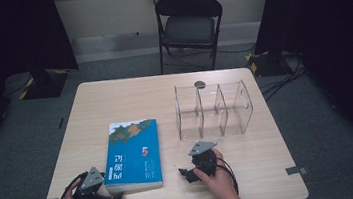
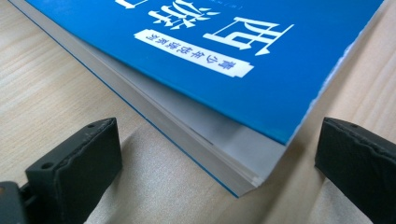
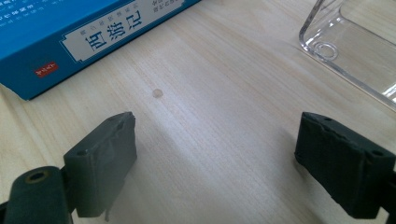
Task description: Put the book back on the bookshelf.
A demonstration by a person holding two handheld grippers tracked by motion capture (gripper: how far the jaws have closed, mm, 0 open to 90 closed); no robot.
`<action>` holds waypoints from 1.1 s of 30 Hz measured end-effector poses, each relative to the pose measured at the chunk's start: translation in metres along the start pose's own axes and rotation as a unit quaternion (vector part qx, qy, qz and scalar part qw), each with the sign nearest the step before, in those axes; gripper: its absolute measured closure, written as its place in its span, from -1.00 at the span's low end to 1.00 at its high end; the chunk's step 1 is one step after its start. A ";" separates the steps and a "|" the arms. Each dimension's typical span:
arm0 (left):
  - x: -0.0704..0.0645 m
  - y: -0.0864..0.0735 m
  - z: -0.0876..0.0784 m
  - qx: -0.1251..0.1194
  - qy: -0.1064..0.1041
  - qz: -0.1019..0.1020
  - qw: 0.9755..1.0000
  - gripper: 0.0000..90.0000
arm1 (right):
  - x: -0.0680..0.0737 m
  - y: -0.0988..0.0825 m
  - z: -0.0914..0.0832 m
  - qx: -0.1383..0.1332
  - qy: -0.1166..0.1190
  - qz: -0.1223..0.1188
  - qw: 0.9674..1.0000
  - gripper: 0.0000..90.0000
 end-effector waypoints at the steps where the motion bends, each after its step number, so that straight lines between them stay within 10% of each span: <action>1: 0.000 0.000 0.000 0.000 -0.001 0.000 1.000 -1.00 | 0.000 0.000 0.000 0.000 0.000 0.000 1.000 -0.73; 20: 0.000 0.004 -0.001 -0.010 -0.005 0.006 1.000 -0.71 | 0.000 0.000 0.000 -0.002 0.001 -0.004 1.000 -0.74; 33: 0.000 0.009 -0.001 0.026 -0.007 0.000 1.000 -0.68 | 0.001 0.000 0.000 -0.001 0.001 -0.004 1.000 -0.74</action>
Point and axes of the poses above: each handheld gripper's, and its own axes: z roughly forward along the jaws, y roughly out of its top, x roughly to its left, the point moved 8 cm from there along z, roughly forward along the jaws, and after that the axes turned 6 degrees about z, right-handed, at the moved point
